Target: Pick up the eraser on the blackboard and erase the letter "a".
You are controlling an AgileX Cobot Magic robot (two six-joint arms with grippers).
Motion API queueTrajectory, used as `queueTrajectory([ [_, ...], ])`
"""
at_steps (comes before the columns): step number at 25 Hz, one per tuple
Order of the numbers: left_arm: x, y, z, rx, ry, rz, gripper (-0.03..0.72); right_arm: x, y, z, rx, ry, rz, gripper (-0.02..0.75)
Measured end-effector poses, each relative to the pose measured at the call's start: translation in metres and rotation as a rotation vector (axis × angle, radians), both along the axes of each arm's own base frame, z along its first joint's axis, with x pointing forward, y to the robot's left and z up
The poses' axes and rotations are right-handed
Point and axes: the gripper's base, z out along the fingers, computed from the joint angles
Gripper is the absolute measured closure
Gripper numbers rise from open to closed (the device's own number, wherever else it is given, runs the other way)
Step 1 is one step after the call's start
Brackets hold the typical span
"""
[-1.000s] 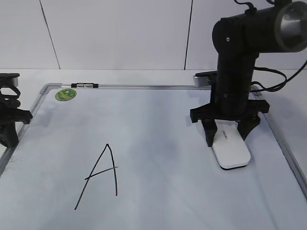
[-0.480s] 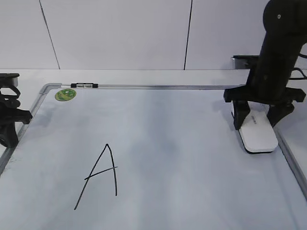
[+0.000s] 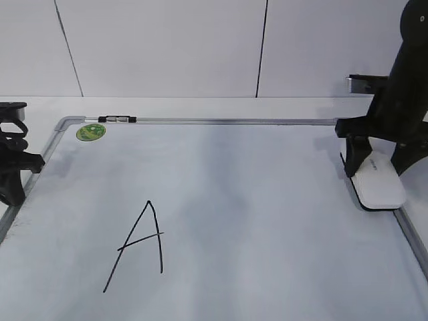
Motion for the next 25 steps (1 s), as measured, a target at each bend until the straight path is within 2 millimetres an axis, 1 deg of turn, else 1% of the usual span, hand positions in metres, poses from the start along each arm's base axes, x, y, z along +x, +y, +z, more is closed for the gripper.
queueTrajectory([
  [4, 0.0, 0.0, 0.0, 0.003, 0.0, -0.002, 0.671, -0.001, -0.002, -0.001, 0.004, 0.004, 0.009, 0.197],
  [6, 0.0, 0.0, 0.0, 0.003, 0.0, -0.002, 0.671, -0.006, -0.002, -0.002, 0.015, 0.017, 0.02, 0.197],
  [11, 0.0, 0.0, 0.0, 0.003, 0.002, -0.002, 0.671, -0.035, -0.003, -0.008, 0.019, 0.082, 0.041, 0.197],
  [13, 0.0, 0.0, 0.0, 0.003, 0.002, -0.002, 0.671, -0.041, -0.004, -0.008, 0.019, 0.092, 0.043, 0.197],
  [15, 0.0, 0.0, 0.0, 0.003, 0.002, -0.002, 0.671, -0.042, -0.004, -0.01, 0.019, 0.081, 0.046, 0.197],
  [21, 0.0, 0.0, 0.0, 0.0, 0.002, 0.0, 0.671, -0.034, -0.003, -0.011, 0.024, -0.003, 0.042, 0.197],
  [25, 0.0, 0.0, 0.0, 0.0, 0.004, 0.0, 0.671, -0.033, -0.003, -0.011, 0.024, -0.017, 0.04, 0.197],
])
